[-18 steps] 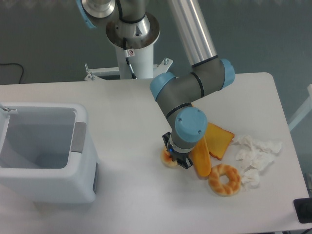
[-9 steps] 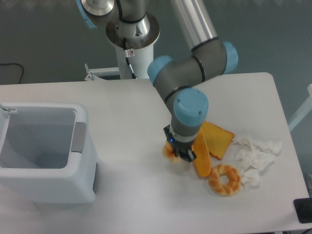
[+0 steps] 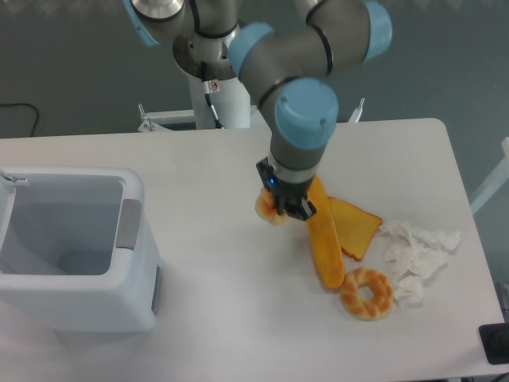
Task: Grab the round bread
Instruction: 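Lift the gripped bun up off the table, then hold the bun raised above the table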
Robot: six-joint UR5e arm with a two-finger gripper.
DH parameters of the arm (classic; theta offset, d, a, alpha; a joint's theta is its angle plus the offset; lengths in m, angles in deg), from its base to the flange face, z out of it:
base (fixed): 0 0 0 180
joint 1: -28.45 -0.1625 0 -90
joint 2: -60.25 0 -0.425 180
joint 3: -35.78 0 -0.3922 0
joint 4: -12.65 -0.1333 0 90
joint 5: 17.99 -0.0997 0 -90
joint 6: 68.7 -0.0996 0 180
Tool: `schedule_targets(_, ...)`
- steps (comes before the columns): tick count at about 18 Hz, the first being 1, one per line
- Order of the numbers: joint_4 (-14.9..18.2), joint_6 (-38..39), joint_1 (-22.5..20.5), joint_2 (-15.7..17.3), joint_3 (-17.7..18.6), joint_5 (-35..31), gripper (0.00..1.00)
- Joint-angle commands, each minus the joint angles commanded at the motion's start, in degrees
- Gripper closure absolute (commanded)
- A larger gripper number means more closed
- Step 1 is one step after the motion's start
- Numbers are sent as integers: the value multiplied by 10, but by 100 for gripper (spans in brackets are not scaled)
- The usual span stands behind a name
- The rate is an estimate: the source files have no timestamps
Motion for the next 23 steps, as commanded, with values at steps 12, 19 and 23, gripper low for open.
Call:
schedule_targets(12, 11, -4, 2, 26, 0, 3, 100)
schedule_targets(19, 11, -4, 0, 29, 2, 6, 100)
schedule_targets(23, 11, -4, -1, 31, 2, 7, 100)
